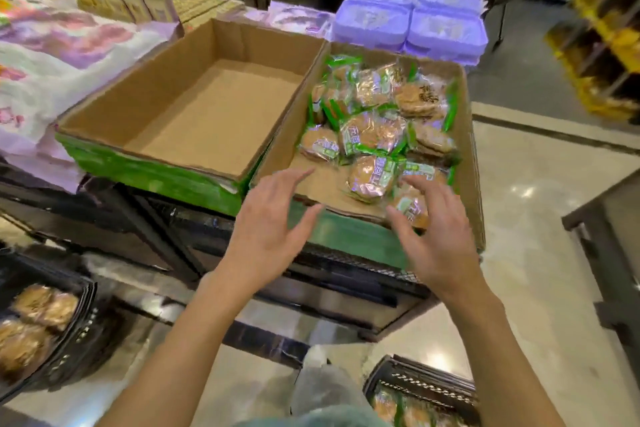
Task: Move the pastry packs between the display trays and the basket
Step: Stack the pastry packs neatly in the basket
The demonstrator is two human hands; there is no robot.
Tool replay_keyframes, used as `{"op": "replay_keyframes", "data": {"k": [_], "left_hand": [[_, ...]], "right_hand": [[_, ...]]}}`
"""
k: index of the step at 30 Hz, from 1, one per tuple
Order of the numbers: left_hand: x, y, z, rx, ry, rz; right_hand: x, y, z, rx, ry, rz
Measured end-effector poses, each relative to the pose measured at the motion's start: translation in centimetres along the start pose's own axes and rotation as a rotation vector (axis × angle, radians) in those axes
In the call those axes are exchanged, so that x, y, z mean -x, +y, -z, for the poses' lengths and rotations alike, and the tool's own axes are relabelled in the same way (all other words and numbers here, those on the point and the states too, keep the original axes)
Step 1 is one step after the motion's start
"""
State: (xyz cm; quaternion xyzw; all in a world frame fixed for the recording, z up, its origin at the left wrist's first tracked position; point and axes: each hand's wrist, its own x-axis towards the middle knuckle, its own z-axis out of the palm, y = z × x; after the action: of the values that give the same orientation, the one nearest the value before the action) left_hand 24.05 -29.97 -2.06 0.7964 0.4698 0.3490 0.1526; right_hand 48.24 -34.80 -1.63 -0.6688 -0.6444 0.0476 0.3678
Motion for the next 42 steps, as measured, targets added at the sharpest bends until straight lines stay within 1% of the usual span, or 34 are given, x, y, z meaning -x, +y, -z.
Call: {"op": "replay_keyframes", "data": {"k": [1, 2, 5, 7, 9, 11, 14, 17, 19, 21, 24, 27, 29, 31, 33, 34, 35, 37, 39, 42], "left_hand": [[-1.9, -0.1, -0.7, 0.008, -0.021, -0.018], [-3.6, -0.3, -1.4, 0.018, -0.053, -0.035], [-8.1, -1.2, -3.6, 0.063, -0.166, -0.056], [-10.2, -1.9, -5.2, 0.086, -0.3, -0.022], [-12.0, -2.6, -6.6, 0.106, -0.449, 0.037], [-13.8, -3.2, -8.0, 0.108, -0.532, 0.097], [-16.4, -3.7, -9.8, 0.14, -0.654, 0.21], [-18.8, -4.9, -11.8, 0.151, -0.82, 0.404], [-20.0, -5.5, -13.3, 0.143, -0.876, 0.53], [-20.6, -5.3, -14.6, 0.149, -0.876, 0.585], [-19.9, -4.8, -15.7, 0.223, -0.793, 0.572], [-19.5, -4.4, -15.4, 0.315, -0.7, 0.492], [-19.9, -4.3, -14.6, 0.364, -0.612, 0.409], [-20.8, -3.9, -12.9, 0.442, -0.519, 0.32], [-21.5, -3.3, -11.3, 0.568, -0.459, 0.228], [-21.9, -2.9, -10.6, 0.626, -0.44, 0.208], [-22.0, -2.1, -10.0, 0.685, -0.442, 0.189], [-21.4, 0.3, -9.5, 0.818, -0.525, 0.159], [-19.7, 3.1, -9.4, 0.941, -0.645, 0.143], [-15.7, 7.5, -9.6, 1.058, -0.789, 0.072]], "right_hand": [[-1.7, 1.6, 0.0, 0.018, -0.005, -0.007], [-3.2, 3.0, 0.1, 0.041, -0.044, -0.027], [-6.8, 5.8, 0.5, 0.155, -0.321, -0.188], [-7.9, 6.6, 0.6, 0.296, -0.462, -0.259], [-8.3, 6.5, 0.3, 0.444, -0.53, -0.267], [-8.7, 6.4, -0.4, 0.535, -0.583, -0.267], [-9.0, 6.4, -1.5, 0.524, -0.635, -0.354], [-9.0, 5.8, -2.0, 0.507, -0.625, -0.422], [-9.0, 5.4, -2.2, 0.531, -0.613, -0.451], [-9.1, 4.9, -2.4, 0.57, -0.601, -0.494], [-8.9, 4.0, -2.5, 0.617, -0.562, -0.541], [-8.1, 2.9, -2.0, 0.53, -0.39, -0.619], [-7.3, 2.4, -1.4, 0.45, -0.208, -0.671], [-6.0, 1.7, -0.5, 0.297, 0.028, -0.732], [-4.6, 0.3, 0.6, 0.065, 0.33, -0.805], [-4.2, -0.6, 1.1, -0.053, 0.466, -0.827], [-3.6, -1.5, 1.7, -0.142, 0.592, -0.841], [-1.4, -3.1, 3.0, -0.255, 0.806, -0.865], [1.8, -4.4, 4.2, -0.291, 0.952, -0.916], [7.5, -6.1, 5.8, -0.299, 1.176, -1.005]]}}
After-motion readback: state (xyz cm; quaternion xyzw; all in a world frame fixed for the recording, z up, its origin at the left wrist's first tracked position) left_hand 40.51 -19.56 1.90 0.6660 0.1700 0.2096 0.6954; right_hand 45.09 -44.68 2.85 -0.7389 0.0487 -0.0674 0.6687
